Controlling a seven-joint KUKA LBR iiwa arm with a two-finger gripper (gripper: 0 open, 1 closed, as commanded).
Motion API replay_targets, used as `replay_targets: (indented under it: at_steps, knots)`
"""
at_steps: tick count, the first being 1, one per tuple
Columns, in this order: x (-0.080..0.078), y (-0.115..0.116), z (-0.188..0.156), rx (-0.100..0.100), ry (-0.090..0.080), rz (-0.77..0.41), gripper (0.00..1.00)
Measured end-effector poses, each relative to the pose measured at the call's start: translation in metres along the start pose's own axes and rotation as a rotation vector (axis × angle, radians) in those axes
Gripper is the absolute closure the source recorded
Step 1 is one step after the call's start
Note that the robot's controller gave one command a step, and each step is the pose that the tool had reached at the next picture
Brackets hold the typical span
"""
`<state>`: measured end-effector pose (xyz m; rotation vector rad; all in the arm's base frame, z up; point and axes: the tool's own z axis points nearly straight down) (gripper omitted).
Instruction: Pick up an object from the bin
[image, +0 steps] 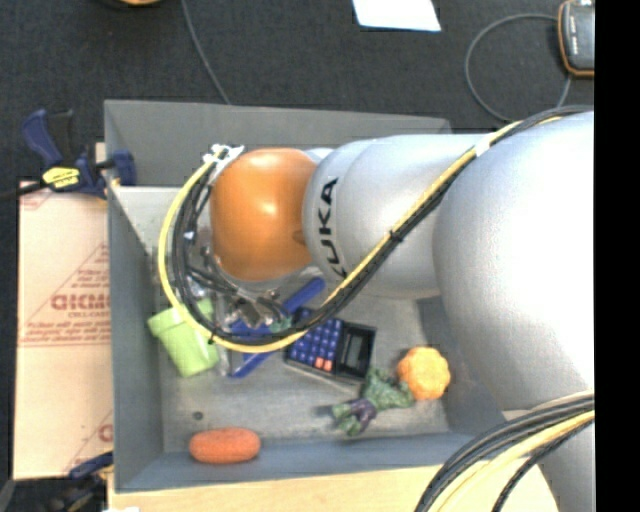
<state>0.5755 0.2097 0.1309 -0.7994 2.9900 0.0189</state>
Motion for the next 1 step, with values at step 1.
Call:
replay_targets:
  at_steps: [1]
  knots:
    - [0.0255,0.0046,0.0412,0.01,-0.081,-0.074,0.0]
